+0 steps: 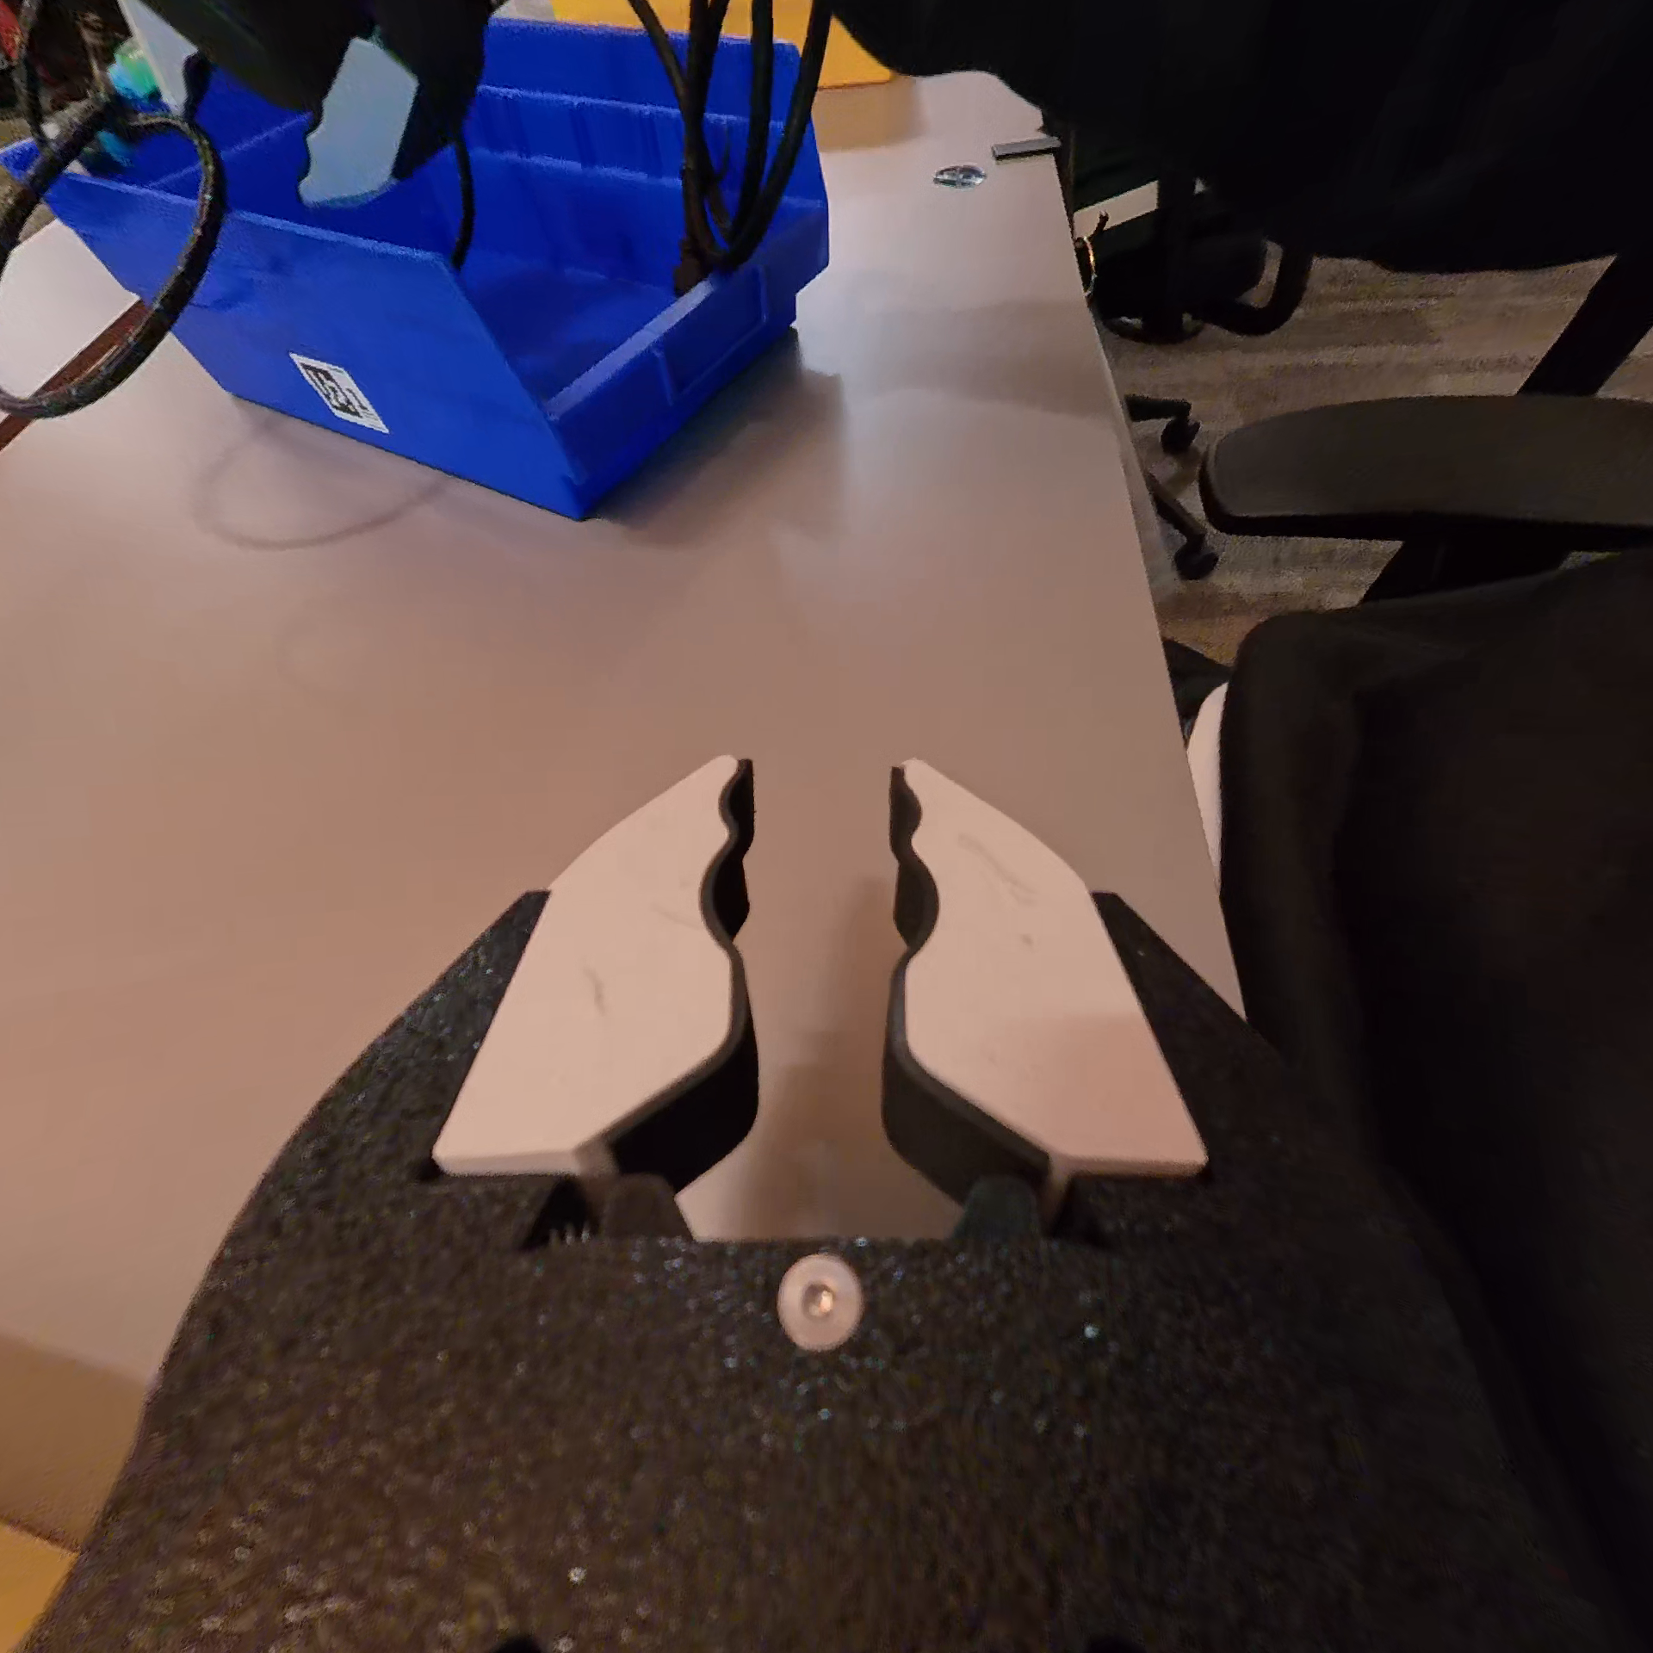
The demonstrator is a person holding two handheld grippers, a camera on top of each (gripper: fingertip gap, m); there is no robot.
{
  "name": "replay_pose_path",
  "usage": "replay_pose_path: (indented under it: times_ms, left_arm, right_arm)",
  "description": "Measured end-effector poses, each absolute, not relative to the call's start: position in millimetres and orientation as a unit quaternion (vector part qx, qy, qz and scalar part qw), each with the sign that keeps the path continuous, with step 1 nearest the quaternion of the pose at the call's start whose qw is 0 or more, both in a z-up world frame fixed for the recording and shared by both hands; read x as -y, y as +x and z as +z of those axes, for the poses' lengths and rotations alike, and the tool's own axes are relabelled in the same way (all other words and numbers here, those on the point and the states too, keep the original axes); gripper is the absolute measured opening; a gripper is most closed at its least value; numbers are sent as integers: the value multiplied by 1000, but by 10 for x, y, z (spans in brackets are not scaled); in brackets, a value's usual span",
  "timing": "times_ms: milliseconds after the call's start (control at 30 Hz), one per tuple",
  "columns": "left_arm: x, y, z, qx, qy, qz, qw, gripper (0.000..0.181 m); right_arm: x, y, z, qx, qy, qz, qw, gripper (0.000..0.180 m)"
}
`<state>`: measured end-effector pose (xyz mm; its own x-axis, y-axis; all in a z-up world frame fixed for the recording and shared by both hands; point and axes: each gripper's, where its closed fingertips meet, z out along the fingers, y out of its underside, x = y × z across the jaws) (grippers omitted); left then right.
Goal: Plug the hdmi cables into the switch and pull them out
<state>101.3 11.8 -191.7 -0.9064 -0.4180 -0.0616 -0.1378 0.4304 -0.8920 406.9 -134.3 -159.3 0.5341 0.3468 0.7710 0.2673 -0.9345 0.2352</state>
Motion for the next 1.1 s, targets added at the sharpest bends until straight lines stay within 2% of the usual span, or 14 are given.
replay_pose_path:
  times_ms: [33, 100, 133, 367, 733, 800, 933, 1100]
  left_arm:
    - [-102, 1000, -1923, -837, -163, -503, 140, 28]
    - [-99, 972, -1961, -846, -155, -489, 146, 28]
    - [-107, 960, -1989, -851, -151, -480, 148, 28]
    - [-140, 972, -2054, -854, -159, -476, 142, 28]
    - [-142, 940, -2065, -856, -156, -472, 140, 28]
    - [-151, 938, -2062, -854, -158, -476, 136, 28]
    - [-159, 952, -2063, -852, -163, -480, 132, 28]
    - [-129, 938, -2102, -856, -159, -476, 127, 28]
  right_arm:
    - [1342, 4084, -1590, -172, 872, 456, 40, 30]
    - [1301, 4127, -1485, -176, 853, 491, 29, 3]
    - [1303, 4115, -1484, -178, 855, 486, 28, 0]
    - [1612, 4108, -1477, -134, 883, 447, 47, 0]
    - [1455, 4045, -1279, -125, 888, 441, -32, 0]
    - [1385, 3973, -1362, -141, 900, 408, -59, 14]
    - [1389, 4044, -1412, -144, 896, 419, -43, 40]
    - [1124, 4095, -1511, -181, 874, 446, -66, 39]
